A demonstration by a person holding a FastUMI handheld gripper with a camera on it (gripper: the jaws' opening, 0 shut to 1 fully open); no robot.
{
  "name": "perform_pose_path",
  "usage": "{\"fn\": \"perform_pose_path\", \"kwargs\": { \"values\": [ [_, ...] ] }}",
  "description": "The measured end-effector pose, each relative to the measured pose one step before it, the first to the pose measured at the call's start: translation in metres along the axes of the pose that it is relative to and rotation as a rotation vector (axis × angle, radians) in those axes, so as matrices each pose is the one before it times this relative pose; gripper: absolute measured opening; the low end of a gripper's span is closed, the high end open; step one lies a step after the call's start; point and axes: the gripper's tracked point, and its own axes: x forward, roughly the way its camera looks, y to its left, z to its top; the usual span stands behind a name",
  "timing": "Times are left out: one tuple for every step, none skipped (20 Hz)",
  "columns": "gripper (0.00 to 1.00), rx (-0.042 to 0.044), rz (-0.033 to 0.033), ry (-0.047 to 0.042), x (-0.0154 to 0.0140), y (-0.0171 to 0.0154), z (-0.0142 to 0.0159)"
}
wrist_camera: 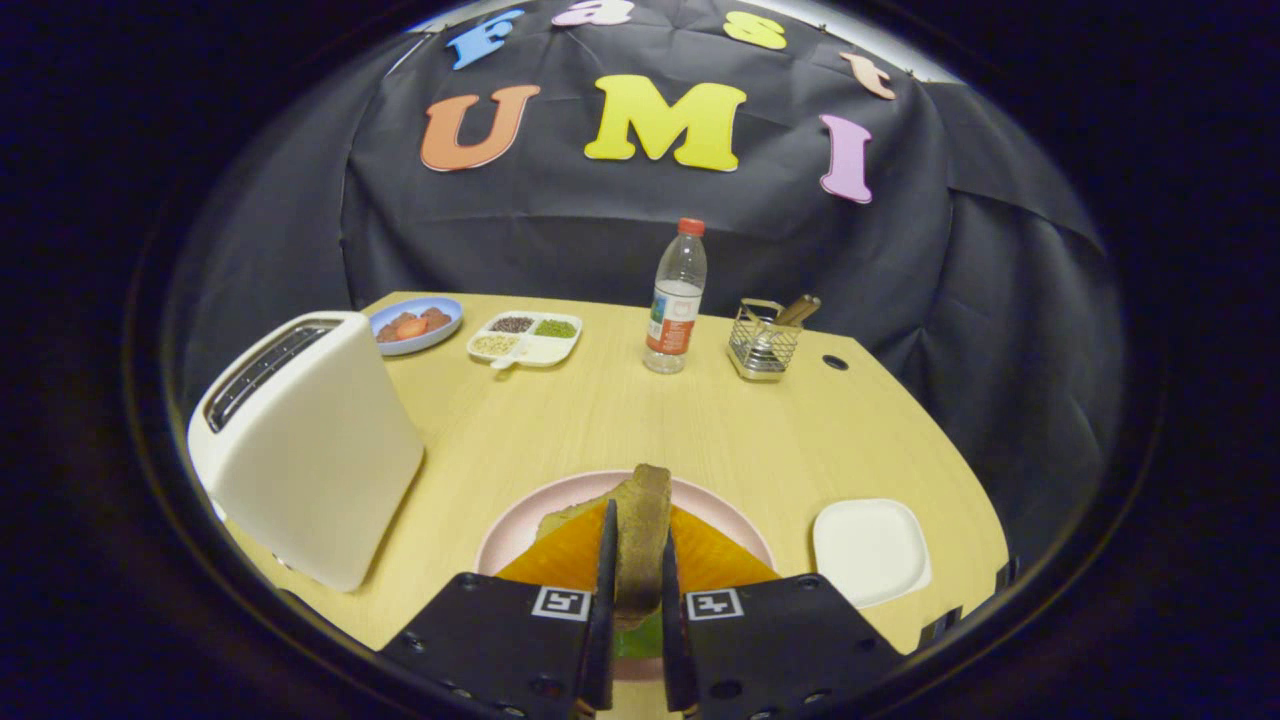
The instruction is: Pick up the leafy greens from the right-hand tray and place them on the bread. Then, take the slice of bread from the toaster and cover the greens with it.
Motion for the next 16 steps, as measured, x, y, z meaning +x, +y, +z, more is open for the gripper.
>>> {"fn": "perform_pose_path", "kwargs": {
  "values": [
    [0.2,-0.00498,-0.01126,0.00494,0.00299,-0.00395,-0.00429],
    [0.2,-0.00197,-0.00857,0.00881,0.00331,-0.00389,-0.00647],
    [0.2,0.00326,-0.00554,0.00826,0.00263,-0.00298,-0.00444],
    [0.2,0.00675,-0.00612,0.00963,0.00229,-0.00313,-0.00423],
    [0.22,0.00671,0.00285,0.0057,0.00316,-0.0015,-0.00308],
    [0.28,0.00381,0.00368,0.00255,0.00232,-0.00073,-0.00316],
    [0.28,0.00113,0.00213,0.00123,0.00189,-0.00165,-0.00227],
    [0.28,0.00263,-0.00766,-0.00117,0.00225,-0.00245,-0.00263],
    [0.32,0.00287,0.00508,0.0038,0.00168,-0.00079,-0.00161],
    [0.4,0.0062,0.00751,0.00094,0.00133,0.0009,-0.00358],
    [0.44,0.00407,-0.00396,-0.00234,0.00111,-0.00306,-0.00097],
    [0.48,0.00847,-0.00529,-0.00422,0.0013,-0.0039,-0.00149],
    [0.52,0.01401,-0.0143,0.00176,0.00268,-0.00488,-0.00218],
    [0.56,0.01335,0.00635,0.00524,-0.00057,-0.00028,-0.00288],
    [0.61,0.00864,0.00468,-0.00653,0.00092,-0.00126,-0.00011],
    [0.65,-0.00132,-0.01208,-0.0057,-0.00046,-0.00099,0.00003]
  ]
}}
